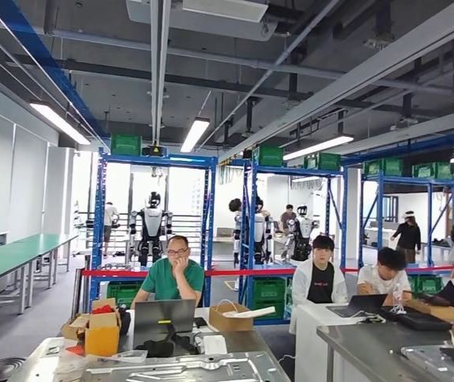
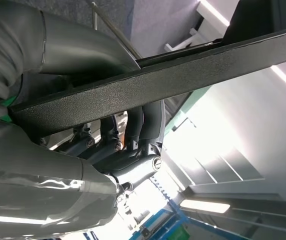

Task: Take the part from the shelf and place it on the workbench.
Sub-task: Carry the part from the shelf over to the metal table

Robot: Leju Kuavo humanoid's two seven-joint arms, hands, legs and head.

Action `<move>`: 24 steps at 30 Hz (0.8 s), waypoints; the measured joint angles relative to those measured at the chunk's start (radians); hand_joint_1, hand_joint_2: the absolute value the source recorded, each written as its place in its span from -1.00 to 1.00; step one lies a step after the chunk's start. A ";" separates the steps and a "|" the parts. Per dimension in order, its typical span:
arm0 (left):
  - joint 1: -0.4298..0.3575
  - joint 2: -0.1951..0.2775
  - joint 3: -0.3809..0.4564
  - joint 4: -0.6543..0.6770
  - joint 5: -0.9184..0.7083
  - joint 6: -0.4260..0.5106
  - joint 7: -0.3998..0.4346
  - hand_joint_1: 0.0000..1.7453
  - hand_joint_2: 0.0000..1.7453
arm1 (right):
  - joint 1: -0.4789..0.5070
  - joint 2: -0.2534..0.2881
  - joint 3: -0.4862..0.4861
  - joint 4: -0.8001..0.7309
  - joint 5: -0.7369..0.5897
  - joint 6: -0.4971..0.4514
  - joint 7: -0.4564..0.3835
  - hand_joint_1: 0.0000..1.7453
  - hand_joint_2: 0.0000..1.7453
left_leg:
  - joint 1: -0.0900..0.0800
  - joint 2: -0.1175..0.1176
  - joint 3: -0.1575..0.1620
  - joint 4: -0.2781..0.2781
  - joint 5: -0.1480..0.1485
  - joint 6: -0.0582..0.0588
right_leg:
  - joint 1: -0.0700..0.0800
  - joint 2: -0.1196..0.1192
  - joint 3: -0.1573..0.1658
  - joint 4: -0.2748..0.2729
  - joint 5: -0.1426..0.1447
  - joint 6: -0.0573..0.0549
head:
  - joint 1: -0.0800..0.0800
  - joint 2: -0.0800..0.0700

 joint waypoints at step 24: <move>0.001 0.002 0.000 0.000 0.000 0.002 0.001 -1.00 1.00 | 0.001 0.008 0.006 0.021 0.005 0.003 0.000 1.00 1.00 | 0.004 0.027 -0.008 0.012 -0.001 0.007 | -0.017 -0.035 -0.117 0.270 -0.140 0.034 | -0.001 0.000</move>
